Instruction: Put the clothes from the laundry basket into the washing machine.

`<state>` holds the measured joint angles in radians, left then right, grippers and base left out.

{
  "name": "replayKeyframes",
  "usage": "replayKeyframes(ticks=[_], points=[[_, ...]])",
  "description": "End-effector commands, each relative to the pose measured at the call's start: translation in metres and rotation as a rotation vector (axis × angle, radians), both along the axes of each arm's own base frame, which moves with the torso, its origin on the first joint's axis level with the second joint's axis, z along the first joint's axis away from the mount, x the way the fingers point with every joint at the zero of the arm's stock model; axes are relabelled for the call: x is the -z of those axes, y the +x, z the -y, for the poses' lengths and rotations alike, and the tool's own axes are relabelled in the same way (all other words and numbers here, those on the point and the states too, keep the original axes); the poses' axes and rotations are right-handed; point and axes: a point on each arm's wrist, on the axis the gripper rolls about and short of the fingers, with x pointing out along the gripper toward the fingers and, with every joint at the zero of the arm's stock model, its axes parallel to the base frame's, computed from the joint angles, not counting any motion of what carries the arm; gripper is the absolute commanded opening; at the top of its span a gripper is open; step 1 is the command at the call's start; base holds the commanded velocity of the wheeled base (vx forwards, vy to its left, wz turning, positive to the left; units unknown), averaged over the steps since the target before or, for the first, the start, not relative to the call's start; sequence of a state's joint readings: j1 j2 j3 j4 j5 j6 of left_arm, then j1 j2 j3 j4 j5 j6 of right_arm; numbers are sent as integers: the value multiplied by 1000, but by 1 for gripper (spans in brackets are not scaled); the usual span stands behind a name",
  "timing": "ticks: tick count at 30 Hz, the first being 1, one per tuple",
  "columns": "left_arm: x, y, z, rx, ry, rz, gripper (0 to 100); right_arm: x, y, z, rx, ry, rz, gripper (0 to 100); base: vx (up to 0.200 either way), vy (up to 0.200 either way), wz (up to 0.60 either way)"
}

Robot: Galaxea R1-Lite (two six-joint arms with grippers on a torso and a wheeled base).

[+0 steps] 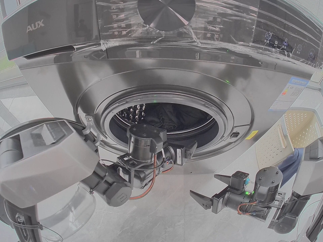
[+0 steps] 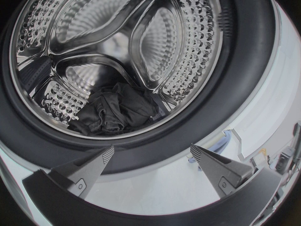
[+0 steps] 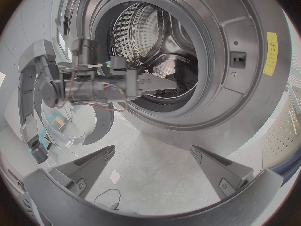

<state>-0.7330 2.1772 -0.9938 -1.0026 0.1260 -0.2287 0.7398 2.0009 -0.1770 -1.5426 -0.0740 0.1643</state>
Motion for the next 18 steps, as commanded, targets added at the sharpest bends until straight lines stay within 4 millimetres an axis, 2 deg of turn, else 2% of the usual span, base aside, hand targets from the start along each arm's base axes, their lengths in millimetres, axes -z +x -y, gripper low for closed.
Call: replayKeyframes(ticks=[1,6,8,12,18], points=[[-24,-59,-7,113,-18,18,100,-1,-13,13,0,-25,-22,100,0,0,0],[-16,-100,-17,198,-8,24,100,-9,-25,25,-2,-25,-11,100,0,0,0],[-14,-108,-22,206,-5,29,100,-11,-26,28,-1,-23,-1,100,0,0,0],[-18,-126,-48,198,-18,82,100,-24,-28,35,35,3,48,100,0,0,0],[-26,-153,-93,162,-37,107,100,-55,-37,58,185,74,171,100,0,0,0]])
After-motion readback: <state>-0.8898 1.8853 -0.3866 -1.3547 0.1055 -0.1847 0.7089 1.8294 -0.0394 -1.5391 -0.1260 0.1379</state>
